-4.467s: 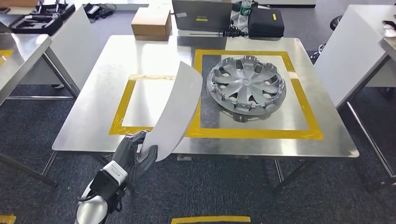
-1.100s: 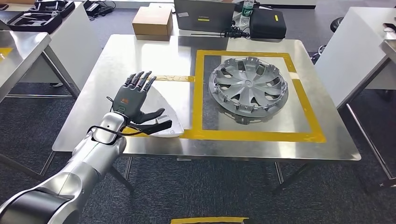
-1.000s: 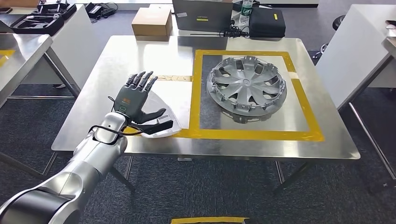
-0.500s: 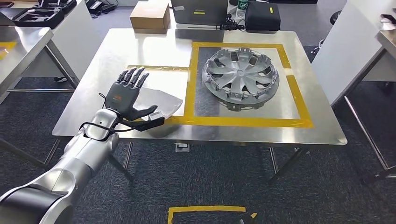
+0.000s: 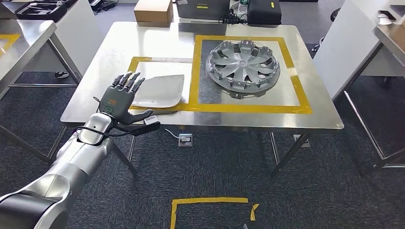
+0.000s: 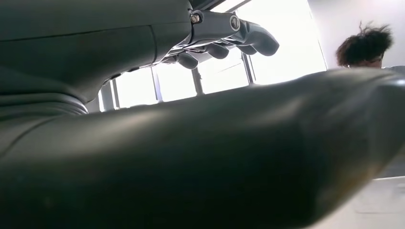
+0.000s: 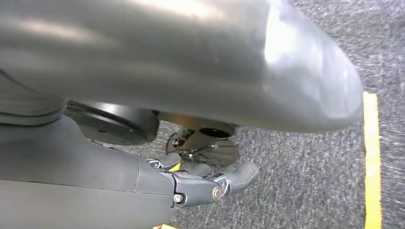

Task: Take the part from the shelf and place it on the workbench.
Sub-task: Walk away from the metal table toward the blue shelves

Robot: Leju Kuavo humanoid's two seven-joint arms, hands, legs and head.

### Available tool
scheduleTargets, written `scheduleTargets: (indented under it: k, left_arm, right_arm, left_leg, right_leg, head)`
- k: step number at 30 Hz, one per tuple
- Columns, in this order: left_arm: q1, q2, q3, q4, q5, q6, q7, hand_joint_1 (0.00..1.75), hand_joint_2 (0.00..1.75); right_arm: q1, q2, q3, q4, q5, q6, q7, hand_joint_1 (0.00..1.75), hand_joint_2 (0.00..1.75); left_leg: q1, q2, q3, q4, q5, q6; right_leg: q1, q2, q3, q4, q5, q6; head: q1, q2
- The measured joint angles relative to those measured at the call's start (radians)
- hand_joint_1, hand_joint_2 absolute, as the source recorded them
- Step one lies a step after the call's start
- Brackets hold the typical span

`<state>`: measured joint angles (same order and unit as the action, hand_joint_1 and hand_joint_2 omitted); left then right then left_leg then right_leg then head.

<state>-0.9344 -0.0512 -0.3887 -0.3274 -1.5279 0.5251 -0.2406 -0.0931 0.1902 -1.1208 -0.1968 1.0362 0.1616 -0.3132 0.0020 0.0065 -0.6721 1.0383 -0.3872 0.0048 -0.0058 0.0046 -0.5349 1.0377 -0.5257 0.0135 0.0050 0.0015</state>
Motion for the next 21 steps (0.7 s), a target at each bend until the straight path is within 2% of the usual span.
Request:
scheduleTargets:
  k: [2,3,4,5,7,8,9,10,11,12,13,14,15,16,17,18,19,20,21]
  left_arm:
    - [-0.002,0.003,0.0,0.001,0.003,-0.001,-0.003,0.0,0.0]
    - [-0.003,0.005,0.0,0.001,0.005,-0.001,-0.004,0.0,0.0]
    - [-0.004,0.009,0.0,0.002,0.008,-0.002,-0.005,0.0,0.0]
    - [-0.004,0.012,0.0,0.002,0.01,-0.002,-0.005,0.0,0.0]
    - [-0.003,0.016,0.0,0.004,0.014,-0.002,-0.005,0.0,0.0]
    - [-0.001,0.018,0.0,0.006,0.016,-0.001,-0.005,0.0,0.0]
    - [0.001,0.021,0.0,0.007,0.016,-0.001,-0.004,0.0,0.0]
    - [0.004,0.023,0.0,0.007,0.017,0.0,-0.002,0.0,0.0]
    - [0.005,0.024,0.0,0.007,0.017,0.0,0.0,0.0,0.0]
    - [0.005,0.025,0.0,0.006,0.018,0.002,0.001,0.0,0.0]
    - [0.004,0.025,0.0,0.005,0.02,0.004,0.001,0.0,0.0]
    - [0.004,0.025,0.0,0.004,0.022,0.007,0.001,0.0,0.0]
    - [0.004,0.025,0.0,0.003,0.025,0.008,0.0,0.0,0.0]
    - [0.006,0.025,0.0,0.003,0.026,0.009,0.0,0.0,0.0]
    - [0.007,0.026,0.0,0.004,0.027,0.009,0.0,0.0,0.0]
    - [0.009,0.026,0.0,0.006,0.028,0.009,-0.001,0.0,0.0]
    - [0.01,0.026,0.0,0.007,0.029,0.009,0.0,0.0,0.0]
    - [0.01,0.026,0.0,0.007,0.031,0.009,0.0,0.0,0.0]
    - [0.011,0.025,0.0,0.007,0.033,0.009,0.0,0.0,0.0]
  right_arm:
    - [0.0,0.0,0.0,0.0,0.0,0.0,-0.001,0.0,0.0]
    - [0.0,0.0,0.0,0.0,0.0,0.0,-0.001,0.0,0.0]
    - [0.0,0.0,0.0,0.0,0.0,0.0,-0.001,0.0,0.0]
    - [-0.001,0.0,0.0,0.0,0.0,0.0,-0.001,0.0,0.0]
    - [-0.001,0.0,0.0,0.0,0.001,0.0,-0.001,0.0,0.0]
    - [0.0,0.0,0.0,0.0,0.002,0.0,-0.001,0.0,0.0]
    - [0.0,0.0,0.0,0.0,0.003,0.0,0.0,0.0,0.0]
    - [0.0,0.0,0.0,0.0,0.004,0.0,0.0,0.0,0.0]
    - [0.0,0.0,0.0,0.0,0.005,0.001,0.001,0.0,0.0]
    - [0.0,0.0,0.0,0.0,0.006,0.001,0.001,0.0,0.0]
    - [-0.001,-0.001,0.001,0.0,0.006,0.001,0.002,0.0,0.0]
    - [-0.001,-0.001,0.001,0.0,0.007,0.002,0.002,0.0,0.0]
    - [-0.002,-0.001,0.001,0.0,0.007,0.002,0.003,0.0,0.0]
    - [-0.001,-0.002,0.001,0.0,0.007,0.003,0.003,0.0,0.0]
    - [0.0,-0.002,0.001,0.0,0.007,0.003,0.003,0.0,0.0]
    - [0.002,-0.002,0.001,0.0,0.007,0.004,0.004,0.0,0.0]
    - [0.004,-0.002,0.001,0.0,0.007,0.004,0.004,0.0,0.0]
    - [0.005,-0.002,0.001,0.0,0.007,0.004,0.005,0.0,0.0]
    - [0.005,-0.002,0.001,0.0,0.007,0.004,0.005,0.0,0.0]
  left_leg:
    - [0.002,0.0,-0.001,-0.006,0.014,-0.012]
    - [0.003,-0.002,-0.005,-0.001,0.007,-0.018]
    - [0.004,-0.003,-0.014,0.017,-0.019,-0.024]
    - [0.006,-0.005,-0.027,0.054,-0.062,-0.029]
    - [0.008,-0.006,-0.056,0.174,-0.16,-0.038]
    - [0.009,-0.006,-0.064,0.232,-0.185,-0.042]
    - [0.01,-0.006,-0.06,0.268,-0.186,-0.044]
    - [0.012,-0.006,-0.041,0.274,-0.168,-0.046]
    - [0.014,-0.006,-0.007,0.245,-0.142,-0.046]
    - [0.016,-0.006,0.043,0.188,-0.13,-0.047]
    - [0.015,-0.008,0.096,0.116,-0.134,-0.045]
    - [0.014,-0.01,0.135,0.057,-0.145,-0.039]
    - [0.011,-0.012,0.159,0.017,-0.159,-0.031]
    - [0.007,-0.013,0.163,0.0,-0.161,-0.02]
    - [0.006,-0.012,0.153,0.001,-0.153,-0.009]
    - [0.005,-0.01,0.146,0.0,-0.142,0.001]
    - [0.005,-0.008,0.136,-0.001,-0.13,0.01]
    - [0.006,-0.006,0.123,-0.002,-0.116,0.019]
    - [0.006,-0.005,0.109,-0.001,-0.103,0.024]
  right_leg:
    - [0.002,-0.001,-0.005,-0.01,0.014,-0.014]
    - [0.0,-0.002,-0.011,-0.013,0.025,-0.021]
    - [-0.002,-0.004,-0.019,-0.017,0.038,-0.028]
    - [-0.005,-0.005,-0.031,-0.02,0.051,-0.034]
    - [-0.005,-0.006,-0.059,-0.02,0.075,-0.039]
    - [-0.005,-0.006,-0.074,-0.02,0.087,-0.038]
    - [-0.006,-0.006,-0.09,-0.019,0.099,-0.037]
    - [-0.006,-0.006,-0.106,-0.018,0.111,-0.034]
    - [-0.007,-0.006,-0.121,-0.017,0.122,-0.031]
    - [-0.008,-0.006,-0.135,-0.014,0.133,-0.026]
    - [-0.008,-0.006,-0.146,-0.011,0.142,-0.019]
    - [-0.007,-0.006,-0.153,-0.01,0.153,-0.012]
    - [-0.006,-0.005,-0.157,-0.011,0.163,-0.004]
    - [-0.007,-0.005,-0.159,-0.014,0.174,0.003]
    - [-0.008,-0.004,-0.161,-0.02,0.185,0.009]
    - [-0.01,-0.004,-0.165,-0.019,0.182,0.015]
    - [-0.013,-0.003,-0.174,-0.004,0.159,0.02]
    - [-0.013,-0.003,-0.188,0.03,0.116,0.024]
    - [-0.013,-0.003,-0.205,0.085,0.06,0.026]
  head:
    - [0.001,0.0]
    - [0.001,0.0]
    - [0.001,0.0]
    - [0.0,0.0]
    - [-0.002,0.0]
    - [-0.002,0.0]
    - [-0.002,0.0]
    - [-0.002,0.0]
    - [-0.002,0.0]
    - [-0.002,0.0]
    - [-0.003,0.0]
    - [-0.002,0.0]
    - [-0.002,0.0]
    - [-0.002,0.0]
    - [-0.003,0.0]
    - [-0.003,0.0]
    - [-0.003,0.0]
    - [-0.003,0.0]
    - [-0.001,0.0]
